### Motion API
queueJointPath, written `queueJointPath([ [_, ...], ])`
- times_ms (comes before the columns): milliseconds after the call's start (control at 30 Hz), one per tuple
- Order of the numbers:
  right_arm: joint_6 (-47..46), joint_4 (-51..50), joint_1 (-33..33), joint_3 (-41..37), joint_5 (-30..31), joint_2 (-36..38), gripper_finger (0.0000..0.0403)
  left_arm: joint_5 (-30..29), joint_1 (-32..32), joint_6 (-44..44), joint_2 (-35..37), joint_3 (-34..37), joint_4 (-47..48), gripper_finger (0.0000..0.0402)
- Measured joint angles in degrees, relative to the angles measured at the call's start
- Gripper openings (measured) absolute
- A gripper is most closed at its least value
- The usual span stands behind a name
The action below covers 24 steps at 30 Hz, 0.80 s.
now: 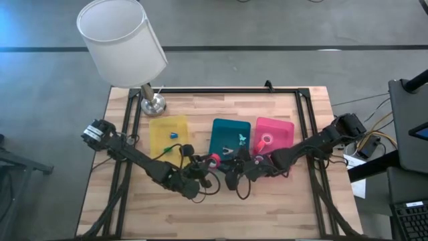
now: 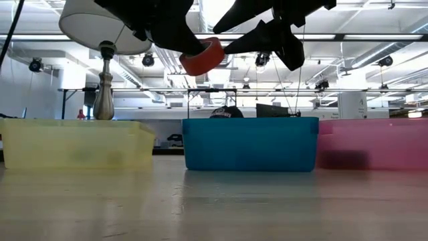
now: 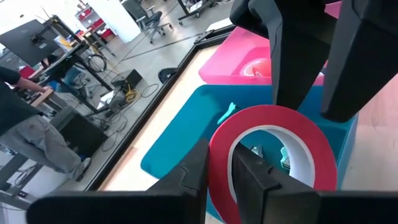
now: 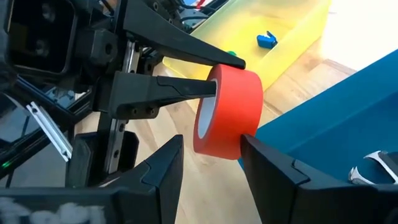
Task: Pick and place Stapler, Stapler remover, tape
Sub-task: Put the red tape into the pink bin
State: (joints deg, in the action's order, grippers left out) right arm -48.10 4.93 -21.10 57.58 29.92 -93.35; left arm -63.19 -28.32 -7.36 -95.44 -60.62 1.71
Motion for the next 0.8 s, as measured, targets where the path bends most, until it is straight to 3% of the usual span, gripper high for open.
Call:
queueJointPath([
  [800, 0.33, -0.17, -0.26, -0.02, -1.89, 0.36, 0.016, -1.04, -1.31, -0.9, 0.11, 0.0, 0.22, 0.0055],
])
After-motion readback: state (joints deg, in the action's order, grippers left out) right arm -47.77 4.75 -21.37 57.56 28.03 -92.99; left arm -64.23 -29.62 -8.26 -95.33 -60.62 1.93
